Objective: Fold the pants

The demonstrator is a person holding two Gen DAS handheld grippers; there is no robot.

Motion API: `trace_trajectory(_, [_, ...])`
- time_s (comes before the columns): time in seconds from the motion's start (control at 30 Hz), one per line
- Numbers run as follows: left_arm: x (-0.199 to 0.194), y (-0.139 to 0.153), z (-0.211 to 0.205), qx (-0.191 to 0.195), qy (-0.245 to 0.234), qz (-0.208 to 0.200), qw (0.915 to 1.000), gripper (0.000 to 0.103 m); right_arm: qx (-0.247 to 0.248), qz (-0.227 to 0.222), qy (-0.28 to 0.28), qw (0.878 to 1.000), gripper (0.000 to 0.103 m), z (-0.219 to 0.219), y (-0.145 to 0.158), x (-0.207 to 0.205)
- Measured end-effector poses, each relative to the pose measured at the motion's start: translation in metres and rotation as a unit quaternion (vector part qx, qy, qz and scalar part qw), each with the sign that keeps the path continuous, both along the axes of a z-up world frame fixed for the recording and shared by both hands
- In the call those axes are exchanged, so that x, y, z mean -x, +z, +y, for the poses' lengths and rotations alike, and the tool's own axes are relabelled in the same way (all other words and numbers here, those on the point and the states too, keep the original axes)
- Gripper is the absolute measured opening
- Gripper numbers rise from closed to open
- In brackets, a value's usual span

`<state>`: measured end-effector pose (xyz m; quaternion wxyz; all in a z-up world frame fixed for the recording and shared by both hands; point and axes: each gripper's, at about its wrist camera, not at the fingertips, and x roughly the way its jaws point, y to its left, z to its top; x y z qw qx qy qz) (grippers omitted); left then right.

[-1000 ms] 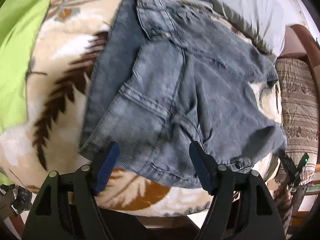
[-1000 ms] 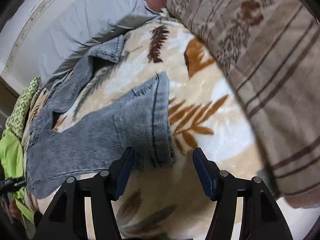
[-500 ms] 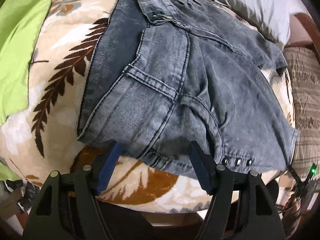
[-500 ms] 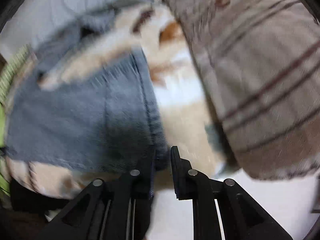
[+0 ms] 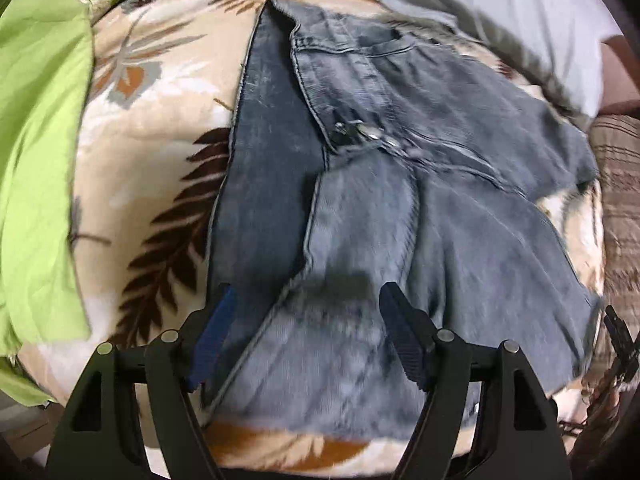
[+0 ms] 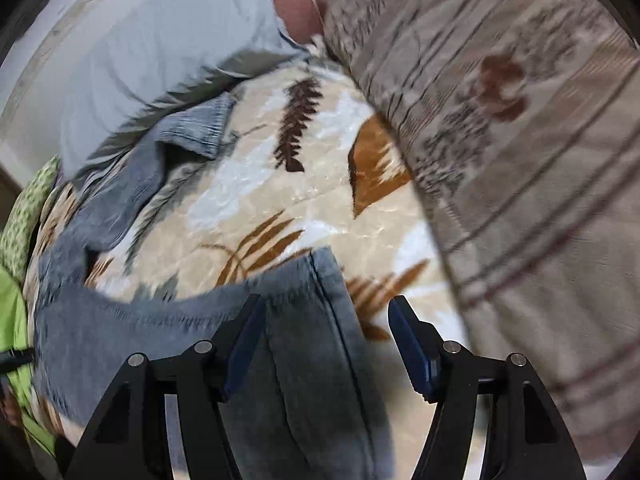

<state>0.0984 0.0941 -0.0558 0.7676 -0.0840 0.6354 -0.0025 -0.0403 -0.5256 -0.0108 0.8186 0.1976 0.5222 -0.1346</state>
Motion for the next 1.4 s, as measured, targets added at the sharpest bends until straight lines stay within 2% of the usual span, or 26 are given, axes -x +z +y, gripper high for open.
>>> trace_trajectory(0.03, [-0.004, -0.004, -0.002, 0.006, 0.0, 0.005, 1.0, 0.073, -0.006, 0.002, 0.004, 1.0, 0.059, 0.0, -0.006, -0.004])
trace_trajectory(0.07, [-0.006, -0.006, -0.005, 0.009, -0.002, 0.009, 0.9999, 0.071, -0.008, 0.009, 0.017, 1.0, 0.021, 0.004, -0.013, -0.011])
trace_trajectory(0.1, [-0.005, -0.005, -0.007, 0.009, -0.005, 0.005, 0.9999, 0.061, -0.002, 0.022, 0.038, 0.999, 0.012, 0.01, -0.016, -0.018])
trace_trajectory(0.13, [-0.004, -0.002, -0.008, 0.012, -0.007, 0.0, 0.9999, 0.055, 0.02, 0.019, 0.048, 0.998, 0.012, 0.016, -0.012, -0.023])
trace_trajectory(0.23, [0.001, 0.0, 0.0, -0.003, 0.003, -0.014, 0.9999, 0.055, 0.026, -0.019, 0.036, 0.999, 0.012, 0.012, 0.003, -0.027])
trace_trajectory(0.27, [0.001, -0.002, 0.004, -0.015, 0.008, -0.014, 0.9998, 0.055, 0.025, -0.008, 0.03, 0.999, 0.013, 0.008, -0.003, -0.031])
trace_trajectory(0.33, [-0.002, -0.008, 0.017, -0.019, 0.019, -0.003, 0.9996, 0.05, 0.05, 0.054, 0.04, 0.997, 0.016, 0.011, -0.028, -0.042])
trace_trajectory(0.37, [-0.001, -0.006, 0.022, -0.007, 0.02, -0.004, 0.9998, 0.05, 0.068, 0.062, 0.044, 0.995, 0.016, 0.016, -0.031, -0.045])
trace_trajectory(0.4, [-0.001, -0.004, 0.024, -0.001, 0.019, -0.006, 0.9998, 0.05, 0.086, 0.06, 0.044, 0.994, 0.022, 0.021, -0.026, -0.046])
trace_trajectory(0.47, [0.001, 0.007, 0.027, -0.003, 0.005, -0.019, 0.9998, 0.051, 0.121, 0.042, 0.036, 0.991, 0.029, 0.032, -0.006, -0.05])
trace_trajectory(0.5, [0.001, 0.01, 0.027, -0.011, -0.001, -0.026, 0.9996, 0.052, 0.123, 0.029, 0.04, 0.991, 0.031, 0.036, 0.002, -0.051])
trace_trajectory(0.6, [-0.006, 0.014, 0.032, -0.013, -0.004, -0.032, 0.9994, 0.066, 0.11, -0.019, 0.084, 0.99, 0.032, 0.069, 0.032, -0.064])
trace_trajectory(0.7, [-0.017, 0.007, 0.037, 0.011, 0.005, -0.02, 0.9997, 0.067, 0.067, -0.042, 0.128, 0.989, 0.042, 0.104, 0.045, -0.085])
trace_trajectory(0.8, [-0.03, -0.002, 0.031, 0.026, 0.008, -0.006, 0.9996, 0.068, 0.022, -0.04, 0.126, 0.991, 0.043, 0.112, 0.043, -0.102])
trace_trajectory(0.87, [-0.038, -0.006, 0.027, 0.027, 0.011, -0.002, 0.9996, 0.068, 0.001, -0.036, 0.111, 0.993, 0.044, 0.104, 0.036, -0.119])
trace_trajectory(0.93, [-0.045, -0.009, 0.024, 0.044, 0.015, 0.003, 0.9989, 0.068, -0.027, -0.036, 0.078, 0.996, 0.046, 0.085, 0.024, -0.136])
trace_trajectory(1.03, [-0.052, -0.013, 0.023, 0.07, 0.027, 0.008, 0.9971, 0.068, -0.103, -0.06, 0.025, 0.993, 0.057, 0.056, 0.009, -0.155])
trace_trajectory(1.1, [-0.053, -0.013, 0.023, 0.085, 0.032, 0.01, 0.9958, 0.069, -0.172, -0.077, -0.004, 0.982, 0.068, 0.043, -0.006, -0.171])
trace_trajectory(1.13, [-0.053, -0.012, 0.023, 0.095, 0.036, 0.009, 0.9948, 0.07, -0.202, -0.082, -0.016, 0.976, 0.068, 0.039, -0.014, -0.179])
trace_trajectory(1.23, [-0.055, -0.013, 0.021, 0.114, 0.047, 0.005, 0.9924, 0.079, -0.305, -0.095, -0.053, 0.946, 0.068, 0.034, -0.054, -0.205])
trace_trajectory(1.33, [-0.065, -0.017, 0.014, 0.107, 0.061, 0.011, 0.9923, 0.079, -0.361, -0.131, -0.087, 0.919, 0.068, 0.033, -0.079, -0.224])
trace_trajectory(1.37, [-0.07, -0.017, 0.011, 0.101, 0.066, 0.008, 0.9926, 0.079, -0.369, -0.144, -0.102, 0.912, 0.067, 0.031, -0.084, -0.227])
trace_trajectory(1.4, [-0.073, -0.016, 0.01, 0.093, 0.071, 0.004, 0.9931, 0.073, -0.366, -0.146, -0.115, 0.912, 0.047, 0.028, -0.087, -0.232])
